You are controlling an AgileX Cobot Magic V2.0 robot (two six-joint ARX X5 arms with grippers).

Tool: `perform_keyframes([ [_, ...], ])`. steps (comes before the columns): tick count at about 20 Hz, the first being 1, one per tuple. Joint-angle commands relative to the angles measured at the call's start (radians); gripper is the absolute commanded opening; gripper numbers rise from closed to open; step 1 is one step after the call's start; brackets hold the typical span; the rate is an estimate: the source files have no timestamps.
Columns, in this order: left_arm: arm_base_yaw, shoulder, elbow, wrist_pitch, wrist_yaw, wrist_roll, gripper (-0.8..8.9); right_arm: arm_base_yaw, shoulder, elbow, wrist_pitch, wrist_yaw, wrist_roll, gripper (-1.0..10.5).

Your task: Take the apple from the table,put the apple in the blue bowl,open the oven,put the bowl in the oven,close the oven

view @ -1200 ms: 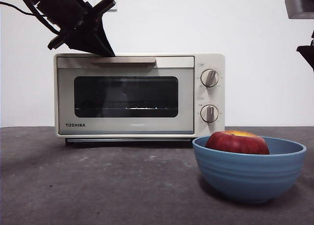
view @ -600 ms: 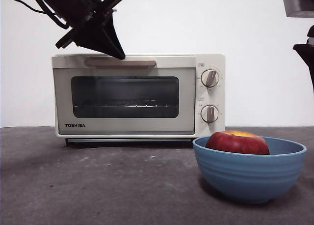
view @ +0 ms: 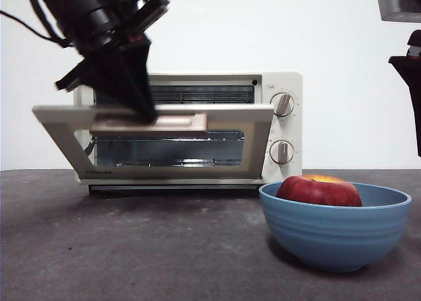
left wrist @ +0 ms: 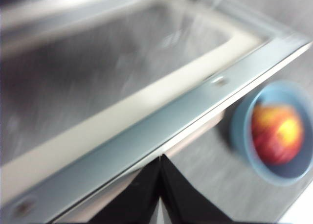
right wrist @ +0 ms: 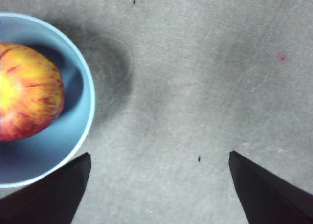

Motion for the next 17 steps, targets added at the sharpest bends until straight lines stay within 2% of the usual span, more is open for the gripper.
perform_keyframes([
  [1,0.003,0.019,0.010,-0.034,-0.024,0.047,0.07,0.005,0.008,0.003,0.004,-0.018,0.006,4.5],
  [8,-0.005,-0.042,0.010,-0.078,-0.016,0.072,0.07,-0.011,0.009,0.003,-0.004,-0.082,0.002,4.5],
  [17,-0.004,-0.305,-0.001,-0.046,-0.016,0.087,0.07,-0.122,0.090,0.003,0.064,-0.260,-0.039,4.2],
])
